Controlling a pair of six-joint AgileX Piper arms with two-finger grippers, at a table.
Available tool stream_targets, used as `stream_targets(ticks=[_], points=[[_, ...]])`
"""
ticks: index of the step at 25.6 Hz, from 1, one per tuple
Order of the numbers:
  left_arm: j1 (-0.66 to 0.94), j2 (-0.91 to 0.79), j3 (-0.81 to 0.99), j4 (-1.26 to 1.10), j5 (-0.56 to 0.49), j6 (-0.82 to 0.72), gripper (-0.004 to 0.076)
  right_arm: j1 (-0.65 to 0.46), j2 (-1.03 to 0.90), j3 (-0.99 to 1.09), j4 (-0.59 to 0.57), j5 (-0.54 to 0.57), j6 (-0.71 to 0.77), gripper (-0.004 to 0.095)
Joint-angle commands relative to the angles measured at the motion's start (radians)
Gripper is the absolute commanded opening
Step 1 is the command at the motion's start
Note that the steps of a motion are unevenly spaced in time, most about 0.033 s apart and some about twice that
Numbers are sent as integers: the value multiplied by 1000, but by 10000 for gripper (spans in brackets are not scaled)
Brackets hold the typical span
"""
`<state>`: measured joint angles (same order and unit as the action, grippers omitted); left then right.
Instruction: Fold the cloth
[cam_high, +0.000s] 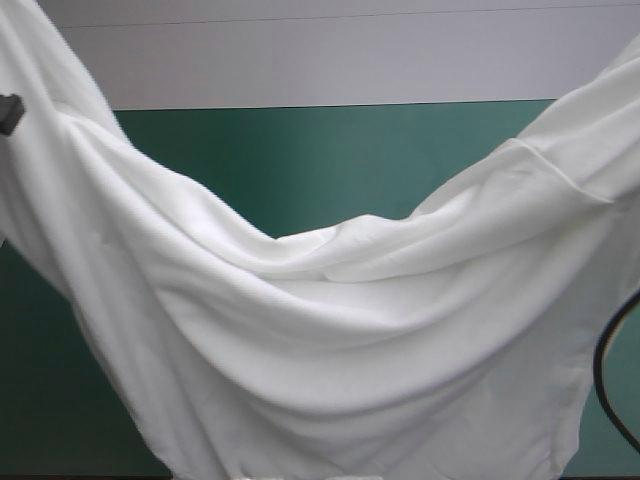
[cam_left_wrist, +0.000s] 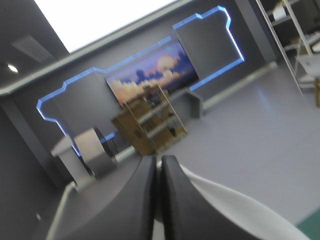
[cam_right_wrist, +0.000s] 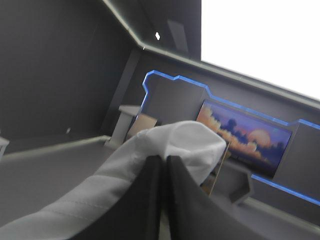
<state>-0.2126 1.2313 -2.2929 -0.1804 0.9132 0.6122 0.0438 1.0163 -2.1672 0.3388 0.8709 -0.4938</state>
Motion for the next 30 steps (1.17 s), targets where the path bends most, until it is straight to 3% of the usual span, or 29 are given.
stream_targets(ticks=[1,7,12,17,19,24,25,27,29,30], points=[[-1,60,62,-6,-21,-29,19,1,15,128,-2,-46,5,-13],[-1,174,246,-2,-45,-49,19,1,58,483,0,-170,12,-13],[-1,328,362,4,-163,-47,19,1,220,670,0,-306,10,-13],[-1,512,338,13,-304,-46,19,-13,488,602,2,-390,-19,-13],[-1,581,307,15,-362,-46,19,-30,583,520,5,-383,-19,-13],[-1,764,221,2,-387,-46,19,-56,881,254,8,-290,-26,-5],[-1,779,221,-9,-391,-46,20,-58,913,227,8,-279,-26,13],[-1,818,221,-11,-391,-57,43,-60,981,149,-2,-246,-4,151],[-1,830,221,-11,-389,-64,231,-61,1000,125,0,-257,1,399],[-1,827,221,-11,-389,-70,311,-62,997,125,-2,-271,1,452]])
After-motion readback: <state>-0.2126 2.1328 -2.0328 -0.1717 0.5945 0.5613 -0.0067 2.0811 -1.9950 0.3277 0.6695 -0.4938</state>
